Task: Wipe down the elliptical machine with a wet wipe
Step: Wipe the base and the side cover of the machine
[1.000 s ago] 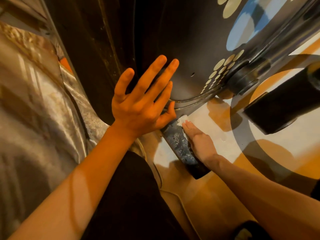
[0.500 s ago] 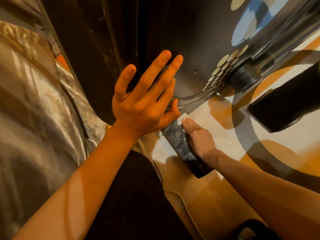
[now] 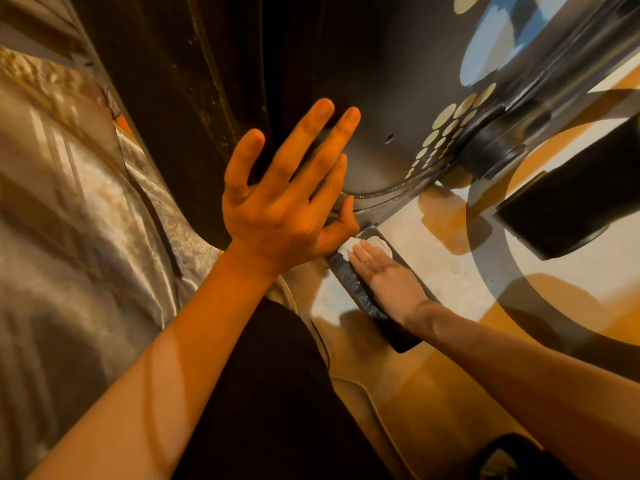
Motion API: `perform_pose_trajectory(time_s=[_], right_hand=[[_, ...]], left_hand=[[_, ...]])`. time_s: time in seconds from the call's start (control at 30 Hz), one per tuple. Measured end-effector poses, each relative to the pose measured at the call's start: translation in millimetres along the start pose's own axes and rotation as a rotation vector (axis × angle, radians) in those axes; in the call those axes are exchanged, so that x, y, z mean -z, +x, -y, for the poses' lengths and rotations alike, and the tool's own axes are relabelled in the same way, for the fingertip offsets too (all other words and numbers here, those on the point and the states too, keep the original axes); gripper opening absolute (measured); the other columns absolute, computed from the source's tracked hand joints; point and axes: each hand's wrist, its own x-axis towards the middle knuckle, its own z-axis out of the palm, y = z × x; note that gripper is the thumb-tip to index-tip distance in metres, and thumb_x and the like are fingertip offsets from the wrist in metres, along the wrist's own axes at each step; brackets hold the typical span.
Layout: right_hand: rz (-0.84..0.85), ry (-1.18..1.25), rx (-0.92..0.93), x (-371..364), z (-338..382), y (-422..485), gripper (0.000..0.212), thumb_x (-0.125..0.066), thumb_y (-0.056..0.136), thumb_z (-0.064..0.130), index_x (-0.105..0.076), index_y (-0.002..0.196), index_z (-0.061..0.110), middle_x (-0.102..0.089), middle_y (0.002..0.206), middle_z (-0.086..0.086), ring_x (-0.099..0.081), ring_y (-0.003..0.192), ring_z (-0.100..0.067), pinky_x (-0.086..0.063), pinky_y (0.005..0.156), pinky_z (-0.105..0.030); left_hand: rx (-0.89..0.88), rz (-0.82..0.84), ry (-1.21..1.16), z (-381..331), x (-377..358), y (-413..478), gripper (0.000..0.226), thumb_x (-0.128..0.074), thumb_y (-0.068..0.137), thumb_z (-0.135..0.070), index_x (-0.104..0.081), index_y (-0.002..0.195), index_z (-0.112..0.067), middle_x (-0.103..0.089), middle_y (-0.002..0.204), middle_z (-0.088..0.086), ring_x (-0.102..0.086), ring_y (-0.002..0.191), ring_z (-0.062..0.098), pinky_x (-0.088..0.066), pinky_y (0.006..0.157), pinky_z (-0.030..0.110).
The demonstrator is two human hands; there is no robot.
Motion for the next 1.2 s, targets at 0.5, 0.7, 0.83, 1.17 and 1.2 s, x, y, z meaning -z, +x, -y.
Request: perform_pose_trajectory(time_s=[0.5,0.7,0.83,1.17,1.2], right_hand=[[-0.118,0.093,-0.055,-17.2,3.1,5.2,0.066,-0.042,0.106,0.006,-0.011,0.164,0.013,-0.007,0.172,-0.007,-0.005,0.159,-0.022,0.009,0.120,-0.028],[-0.183,0.138,-0.193,-24.8,23.5,8.1,0.070,-0.066,0.095,0.002,-0.036,0.158,0.008,-0.034,0.164,-0.012,-0.032,0.152,-0.029,-0.014,0.121,-0.033],[-0.050,-0.064,0.040,-31.8,15.9,-5.6,0.076,-0.091,0.066,0.002,-0.063,0.137,0.002,-0.061,0.142,-0.016,-0.060,0.130,-0.033,-0.035,0.115,-0.039],[0.082,-0.037,0.065,-30.0,0.1,-58.7,0.067,-0.064,0.097,0.029,-0.038,0.156,0.013,-0.041,0.160,-0.011,-0.036,0.148,-0.029,-0.023,0.119,-0.045],[0.098,-0.053,0.083,-33.1,1.0,-47.8,0.065,-0.052,0.102,0.036,-0.032,0.158,0.011,-0.037,0.162,-0.013,-0.031,0.150,-0.030,-0.016,0.120,-0.047]], left_hand=[[0.002,-0.008,-0.003,0.0,0.8,-0.4,0.035,-0.063,0.085,-0.047,-0.081,0.094,-0.018,-0.064,0.142,-0.001,-0.049,0.137,0.022,-0.004,0.126,0.042],[0.000,-0.005,0.004,0.9,0.8,0.6,0.035,-0.063,0.085,-0.046,-0.081,0.094,-0.018,-0.065,0.141,-0.001,-0.049,0.136,0.022,-0.003,0.126,0.042],[-0.002,0.004,0.002,0.2,1.2,0.4,0.035,-0.062,0.085,-0.046,-0.081,0.095,-0.018,-0.065,0.141,-0.001,-0.049,0.137,0.022,-0.004,0.126,0.042],[-0.005,-0.008,0.011,0.9,0.7,-0.4,0.036,-0.062,0.086,-0.046,-0.081,0.094,-0.018,-0.065,0.141,0.000,-0.050,0.136,0.022,-0.002,0.126,0.042],[-0.002,-0.008,0.004,1.0,0.9,-0.5,0.036,-0.061,0.086,-0.046,-0.081,0.094,-0.017,-0.065,0.141,0.000,-0.050,0.136,0.022,-0.003,0.126,0.042]])
